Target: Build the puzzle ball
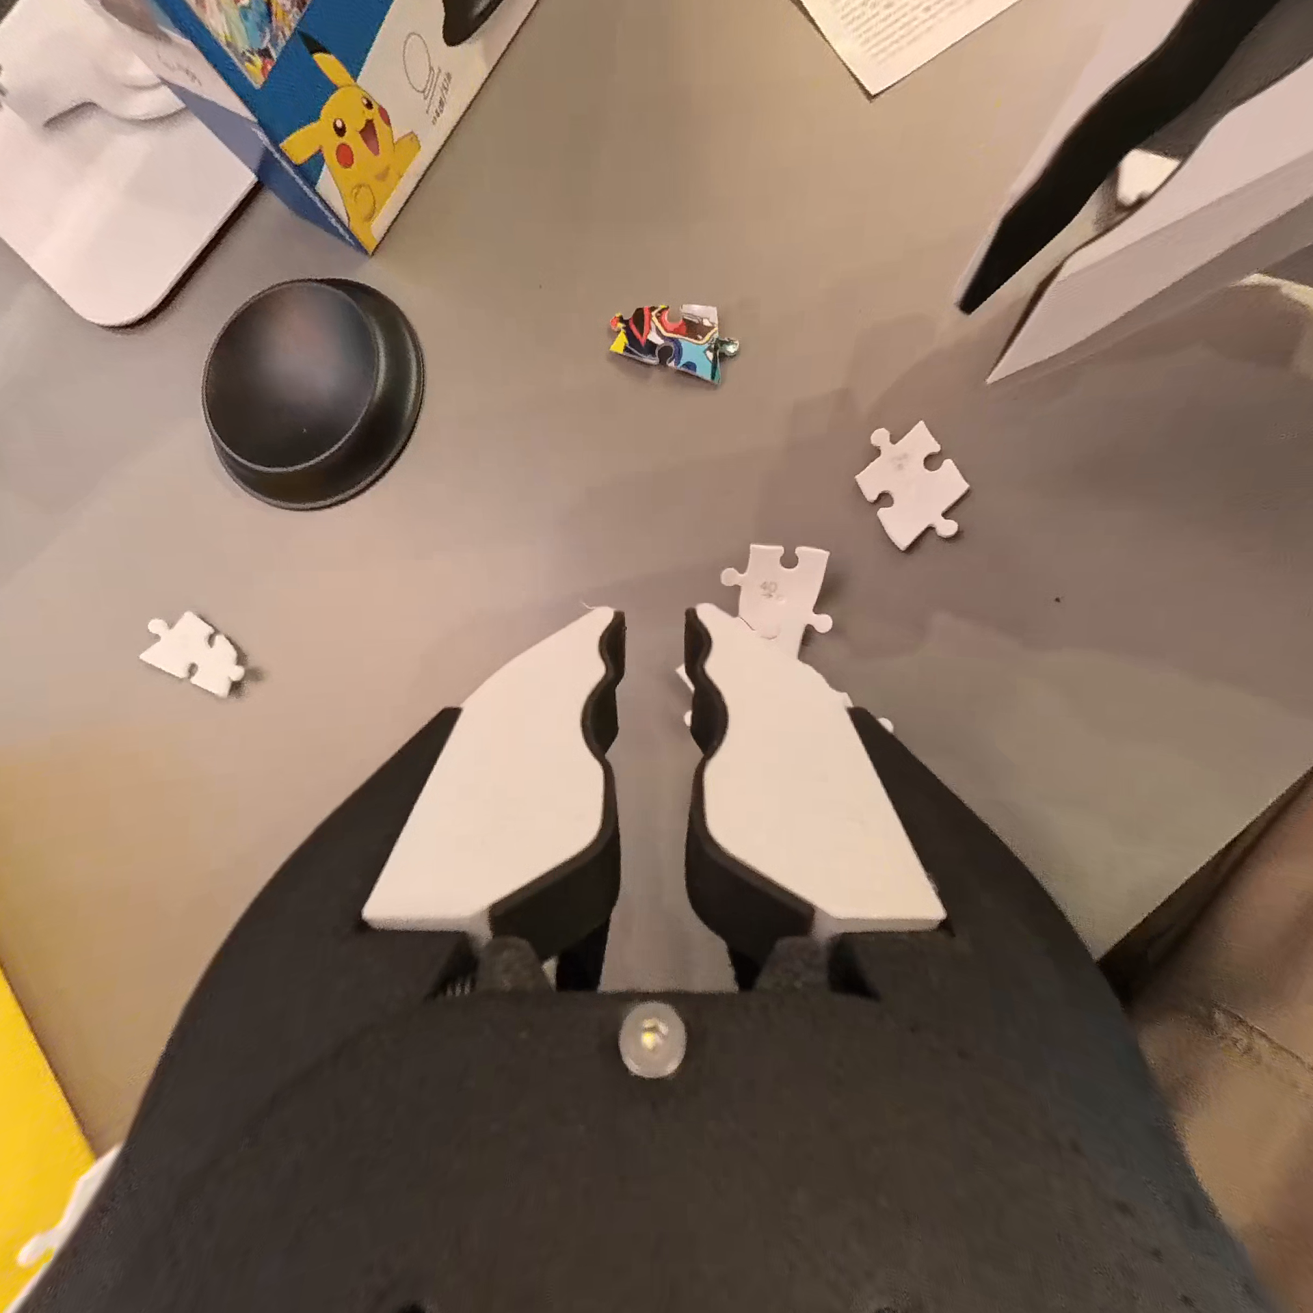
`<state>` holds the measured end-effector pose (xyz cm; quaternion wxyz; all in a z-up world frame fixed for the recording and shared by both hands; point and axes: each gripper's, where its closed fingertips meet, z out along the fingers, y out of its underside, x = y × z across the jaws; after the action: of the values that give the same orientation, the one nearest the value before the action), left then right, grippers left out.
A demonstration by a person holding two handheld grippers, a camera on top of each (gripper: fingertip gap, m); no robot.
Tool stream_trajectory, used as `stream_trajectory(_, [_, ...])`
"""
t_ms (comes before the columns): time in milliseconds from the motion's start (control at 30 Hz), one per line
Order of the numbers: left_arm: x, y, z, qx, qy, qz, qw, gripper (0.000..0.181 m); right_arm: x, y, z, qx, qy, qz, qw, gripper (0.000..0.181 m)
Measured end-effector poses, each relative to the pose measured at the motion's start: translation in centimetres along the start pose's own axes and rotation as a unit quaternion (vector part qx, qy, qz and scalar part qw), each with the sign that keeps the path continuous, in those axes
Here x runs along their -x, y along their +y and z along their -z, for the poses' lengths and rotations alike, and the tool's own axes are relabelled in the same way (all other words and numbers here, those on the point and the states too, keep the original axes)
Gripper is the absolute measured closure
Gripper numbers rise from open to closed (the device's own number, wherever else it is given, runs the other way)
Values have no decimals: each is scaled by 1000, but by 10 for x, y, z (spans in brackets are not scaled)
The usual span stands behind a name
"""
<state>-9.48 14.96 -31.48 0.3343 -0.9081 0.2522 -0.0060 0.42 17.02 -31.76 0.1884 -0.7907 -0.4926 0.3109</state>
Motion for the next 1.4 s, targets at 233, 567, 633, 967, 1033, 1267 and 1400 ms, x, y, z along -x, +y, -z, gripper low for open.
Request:
stream_trajectory(233, [-2,6,-17,53,22,-27,998,173,-1,2,-2,5,1,6,1000,160])
stream_trajectory(567, [-2,22,-31,121,11,-54,991,181,-6,6,1,17,13,14,1000,160])
stream_trajectory(633, [-4,23,-30,124,17,-54,991,181,-8,7,3,17,18,15,1000,160])
stream_trajectory(967, [-5,34,-22,136,22,-40,990,181,-49,0,52,-41,59,-26,997,160])
stream_trajectory(1033, [-5,33,-21,133,20,-42,990,181,-63,2,68,-56,74,-40,995,160])
stream_trajectory(1267, [-5,24,-16,110,12,-39,993,181,-88,22,100,-53,93,-53,993,160])
stream_trajectory(1400, [-4,18,-11,94,6,-38,995,177,-96,37,103,-31,99,-56,993,159])
